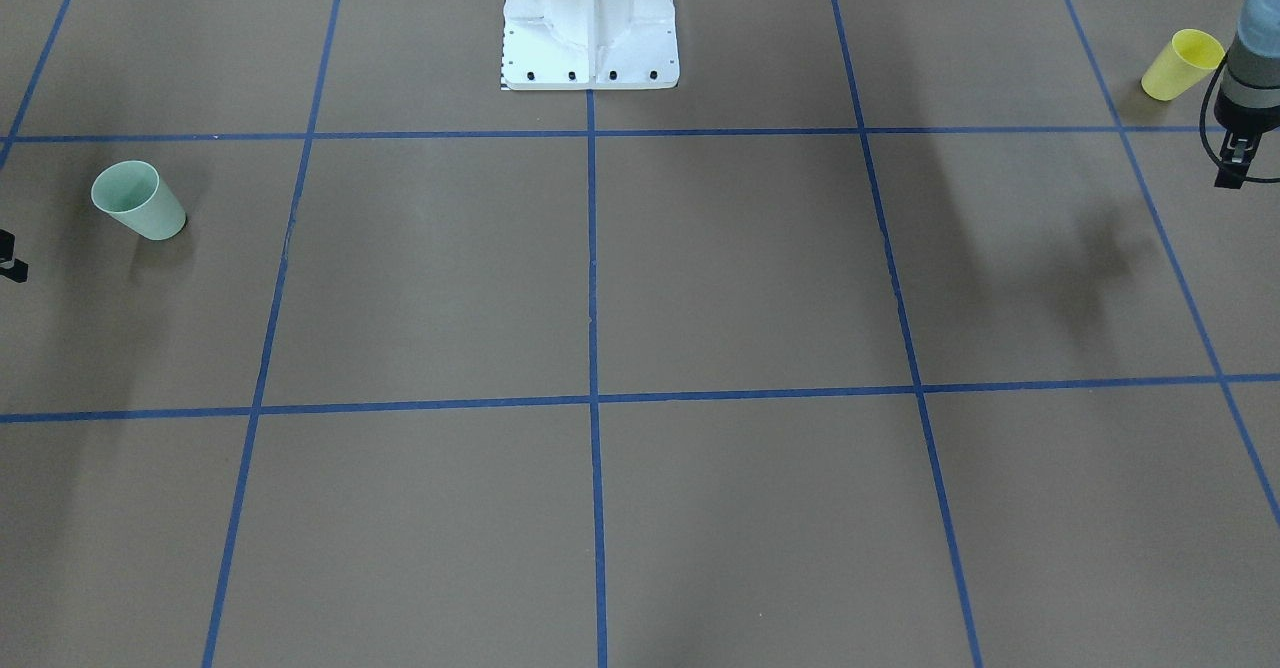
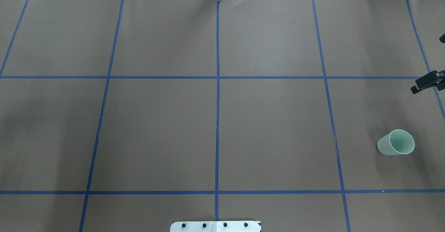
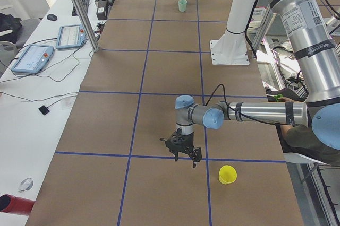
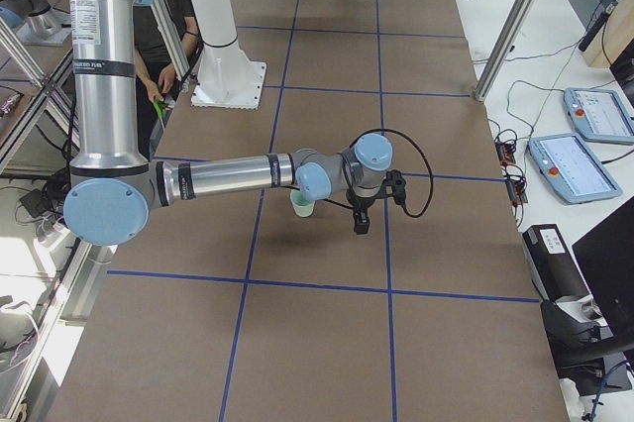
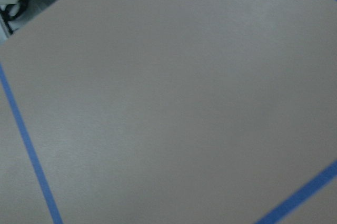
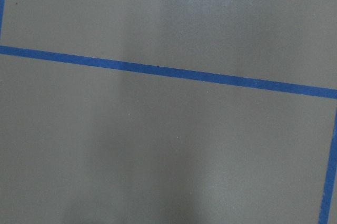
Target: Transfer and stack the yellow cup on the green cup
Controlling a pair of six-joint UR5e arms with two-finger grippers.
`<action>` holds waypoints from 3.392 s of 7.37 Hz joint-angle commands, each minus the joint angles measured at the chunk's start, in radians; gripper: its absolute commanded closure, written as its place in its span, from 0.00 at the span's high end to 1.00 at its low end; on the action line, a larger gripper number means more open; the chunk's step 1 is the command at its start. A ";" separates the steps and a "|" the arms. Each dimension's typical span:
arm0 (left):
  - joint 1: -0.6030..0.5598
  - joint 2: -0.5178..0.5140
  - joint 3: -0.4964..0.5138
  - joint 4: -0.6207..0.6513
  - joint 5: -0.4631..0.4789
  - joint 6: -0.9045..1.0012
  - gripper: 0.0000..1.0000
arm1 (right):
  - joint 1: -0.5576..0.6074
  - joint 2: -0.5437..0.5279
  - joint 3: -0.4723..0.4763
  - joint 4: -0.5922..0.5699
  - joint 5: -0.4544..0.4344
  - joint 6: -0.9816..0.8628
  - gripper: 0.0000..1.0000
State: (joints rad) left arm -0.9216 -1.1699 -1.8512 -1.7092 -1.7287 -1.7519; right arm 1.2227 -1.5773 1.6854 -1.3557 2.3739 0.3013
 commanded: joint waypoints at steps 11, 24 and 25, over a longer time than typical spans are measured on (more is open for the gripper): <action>0.487 -0.128 0.112 0.643 -0.074 -1.046 0.99 | -0.101 0.025 -0.062 0.035 -0.013 0.001 1.00; 0.529 -0.001 0.164 0.520 0.019 -0.980 0.22 | -0.115 0.016 -0.035 0.035 -0.005 0.004 1.00; 0.529 -0.002 0.167 0.520 0.047 -0.927 0.22 | -0.115 0.022 -0.033 0.036 -0.007 0.004 1.00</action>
State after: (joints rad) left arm -0.3928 -1.1832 -1.6695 -1.1889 -1.7288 -2.7314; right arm 1.1075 -1.5600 1.6502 -1.3203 2.3683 0.3050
